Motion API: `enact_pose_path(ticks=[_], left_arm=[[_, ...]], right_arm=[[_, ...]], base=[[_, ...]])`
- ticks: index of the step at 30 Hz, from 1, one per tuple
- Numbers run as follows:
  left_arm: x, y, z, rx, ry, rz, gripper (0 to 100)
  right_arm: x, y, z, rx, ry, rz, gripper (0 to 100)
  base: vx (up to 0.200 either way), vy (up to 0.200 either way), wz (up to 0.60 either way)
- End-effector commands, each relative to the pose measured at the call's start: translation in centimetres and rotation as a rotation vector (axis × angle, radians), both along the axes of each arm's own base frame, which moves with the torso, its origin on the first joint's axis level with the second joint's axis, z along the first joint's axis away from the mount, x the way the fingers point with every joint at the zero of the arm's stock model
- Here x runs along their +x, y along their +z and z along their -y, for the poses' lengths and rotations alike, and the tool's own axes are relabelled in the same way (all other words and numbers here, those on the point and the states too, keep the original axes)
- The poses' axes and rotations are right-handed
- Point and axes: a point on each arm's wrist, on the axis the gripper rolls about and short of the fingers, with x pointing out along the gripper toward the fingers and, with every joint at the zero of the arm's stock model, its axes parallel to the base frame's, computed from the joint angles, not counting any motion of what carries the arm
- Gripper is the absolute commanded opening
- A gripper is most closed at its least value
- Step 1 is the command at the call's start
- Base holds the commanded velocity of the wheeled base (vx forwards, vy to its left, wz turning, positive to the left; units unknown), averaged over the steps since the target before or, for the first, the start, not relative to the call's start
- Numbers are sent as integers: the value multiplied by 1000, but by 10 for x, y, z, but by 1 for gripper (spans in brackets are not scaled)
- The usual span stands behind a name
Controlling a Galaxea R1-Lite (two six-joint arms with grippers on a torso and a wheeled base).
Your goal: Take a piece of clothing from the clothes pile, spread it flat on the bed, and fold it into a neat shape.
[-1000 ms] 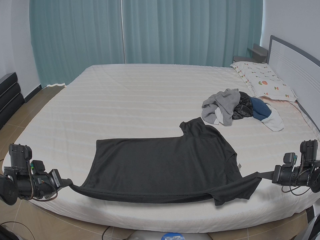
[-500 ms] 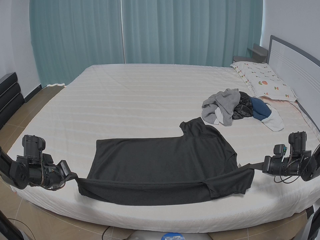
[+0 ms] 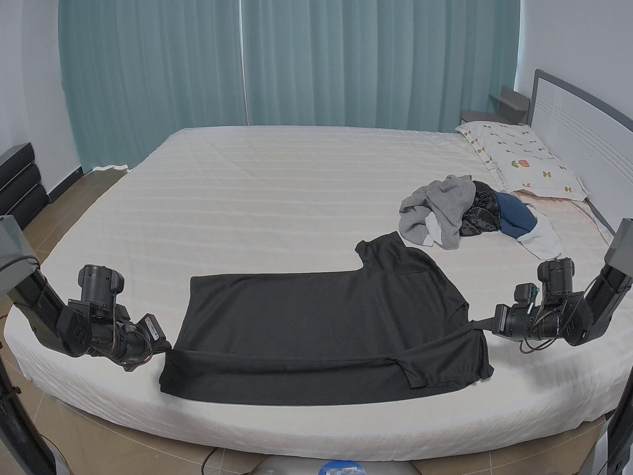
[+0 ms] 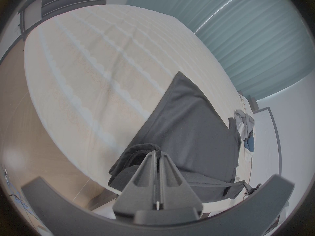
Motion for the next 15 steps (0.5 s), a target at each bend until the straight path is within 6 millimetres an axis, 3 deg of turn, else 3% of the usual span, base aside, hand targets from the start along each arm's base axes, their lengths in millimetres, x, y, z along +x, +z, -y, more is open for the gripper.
enact_pose_path(ticks=[1, 15], left_arm=[[9, -14, -1, -3, 15, -37, 0], [13, -24, 3, -5, 5, -62, 0]], right_arm=[[10, -11, -1, 24, -23, -29, 0], [15, -28, -7, 35, -15, -69, 0]], base=[[0, 0, 0], [0, 0, 0]])
